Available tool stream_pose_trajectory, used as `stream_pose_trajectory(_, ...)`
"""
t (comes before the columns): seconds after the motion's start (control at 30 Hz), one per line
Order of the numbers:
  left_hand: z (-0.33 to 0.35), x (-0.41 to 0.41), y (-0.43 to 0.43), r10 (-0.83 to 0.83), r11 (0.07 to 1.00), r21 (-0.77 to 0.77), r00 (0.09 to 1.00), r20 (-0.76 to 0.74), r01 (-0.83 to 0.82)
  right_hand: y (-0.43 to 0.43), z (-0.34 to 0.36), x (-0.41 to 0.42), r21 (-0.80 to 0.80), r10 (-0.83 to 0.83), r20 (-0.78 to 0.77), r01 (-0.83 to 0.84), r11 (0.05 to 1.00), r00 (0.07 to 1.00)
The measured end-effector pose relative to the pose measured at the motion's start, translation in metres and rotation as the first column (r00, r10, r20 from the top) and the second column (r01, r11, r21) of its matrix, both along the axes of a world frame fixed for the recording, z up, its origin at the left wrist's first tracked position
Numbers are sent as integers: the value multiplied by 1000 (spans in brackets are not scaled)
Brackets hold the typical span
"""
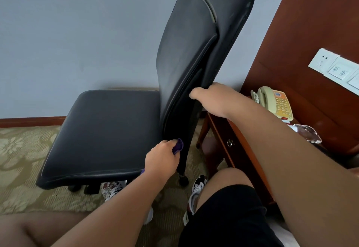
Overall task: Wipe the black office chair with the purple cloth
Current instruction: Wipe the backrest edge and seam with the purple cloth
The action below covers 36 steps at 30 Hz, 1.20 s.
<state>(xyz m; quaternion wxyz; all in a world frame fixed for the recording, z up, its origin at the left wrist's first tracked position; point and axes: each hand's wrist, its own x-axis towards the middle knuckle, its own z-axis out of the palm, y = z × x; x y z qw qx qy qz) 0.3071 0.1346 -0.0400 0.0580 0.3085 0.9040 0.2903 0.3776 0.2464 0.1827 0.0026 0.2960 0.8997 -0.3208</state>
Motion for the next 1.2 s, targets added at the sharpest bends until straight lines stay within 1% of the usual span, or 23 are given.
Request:
stream_pose_trajectory(0.13,2,-2,2,-8,988,-157,1000,21,11,-3,3,2,-23,17,-8,-17,1000,1000)
stream_pose_trajectory(0.2,8,-1,3,17,987,-160,997,79,-4,-2,3,2,-16,14,-7,-14,1000,1000)
stream_pose_trajectory(0.27,16,0,2,58,998,-46,985,159,-51,-1,2,2,-12,5,-2,-5,1000,1000)
stream_pose_trajectory(0.37,41,4,1,84,966,223,973,214,-132,2,-1,-1,-9,8,-8,-8,1000,1000)
stream_pose_trajectory(0.43,59,8,1,76,919,363,974,215,-152,3,-3,-2,-4,10,-16,-10,1000,1000)
stream_pose_trajectory(0.5,67,10,2,59,900,419,985,163,-123,5,-4,-4,10,16,-5,-16,1000,1000)
stream_pose_trajectory(0.57,58,10,2,56,920,381,994,98,-90,7,-7,-5,13,20,-6,-20,1000,1000)
stream_pose_trajectory(0.63,35,9,1,65,965,248,996,64,-79,9,-8,-5,1,18,-11,-18,1000,1000)
stream_pose_trajectory(0.7,9,9,-2,84,994,67,992,99,-90,10,-9,-6,11,22,-24,-22,1000,999)
stream_pose_trajectory(0.73,-2,10,-3,96,995,1,985,144,-97,10,-9,-8,14,30,-39,-30,999,999)
stream_pose_trajectory(0.77,-11,12,-4,109,994,-23,972,210,-107,10,-10,-9,19,43,-47,-42,999,998)
stream_pose_trajectory(0.83,-18,15,-7,133,988,27,938,319,-150,12,-16,-9,49,81,-45,-78,996,996)
stream_pose_trajectory(0.87,-18,15,-7,141,983,63,929,342,-173,13,-20,-9,69,93,-41,-90,994,995)
stream_pose_trajectory(0.97,-8,12,-8,158,959,174,929,335,-225,16,-30,-8,108,87,-56,-81,991,995)
stream_pose_trajectory(1.07,15,13,-12,149,906,331,932,331,-263,18,-46,-10,162,81,-78,-68,985,994)
stream_pose_trajectory(1.13,27,10,-17,143,863,405,915,378,-302,17,-67,-10,158,88,-7,-85,984,996)
stream_pose_trajectory(1.2,30,6,-24,155,838,421,891,426,-347,15,-97,-10,107,75,76,-83,991,994)
